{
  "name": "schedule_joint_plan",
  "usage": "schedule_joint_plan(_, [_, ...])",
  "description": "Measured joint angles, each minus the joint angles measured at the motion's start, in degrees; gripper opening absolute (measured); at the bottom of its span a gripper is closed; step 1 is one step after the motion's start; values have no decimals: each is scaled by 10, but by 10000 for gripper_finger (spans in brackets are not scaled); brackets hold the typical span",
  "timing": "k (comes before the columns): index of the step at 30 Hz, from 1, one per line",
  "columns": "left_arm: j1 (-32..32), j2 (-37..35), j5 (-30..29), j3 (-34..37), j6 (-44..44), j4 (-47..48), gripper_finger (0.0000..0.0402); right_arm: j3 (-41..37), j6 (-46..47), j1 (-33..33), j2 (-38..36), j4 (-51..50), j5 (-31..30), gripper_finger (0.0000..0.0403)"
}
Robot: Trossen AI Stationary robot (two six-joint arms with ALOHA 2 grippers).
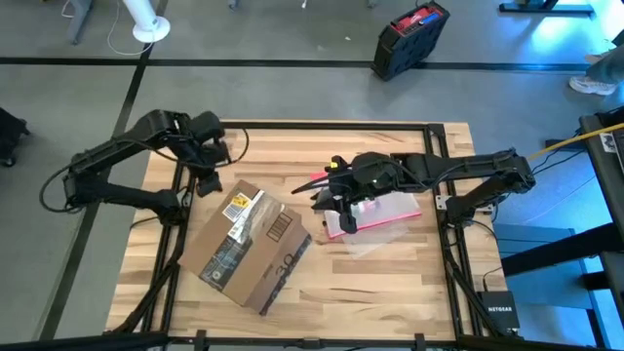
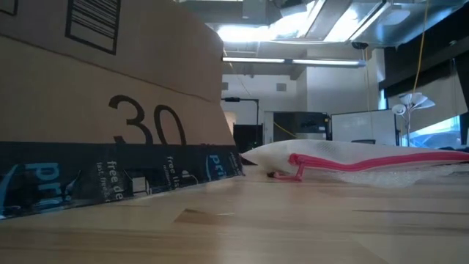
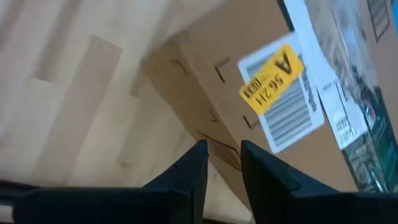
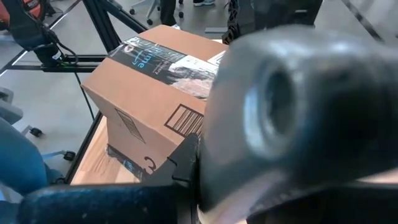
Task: Unpack boxes
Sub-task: Break down the cardboard box with the gray cutter until it is fully flat
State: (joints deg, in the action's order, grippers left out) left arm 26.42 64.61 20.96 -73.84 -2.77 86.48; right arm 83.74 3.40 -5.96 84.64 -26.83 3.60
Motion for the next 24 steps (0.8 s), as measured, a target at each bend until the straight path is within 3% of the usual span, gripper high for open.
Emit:
schedule_joint_plan(6, [-37,2,55,52,-36,-62,88,0,-4,0,0,0,-4,71])
schedule_joint_plan(11, [-66,22,68,90,-48,-136,88,0,7,0,0,-3,-4,71])
schedule_joint_plan(16, [-81,65,30,102,-49,-210,88,0,8,0,0,-3,-4,71])
schedule_joint_plan(24, [-81,133,28,101,-28,-311,88,0,12,0,0,-4,3,71])
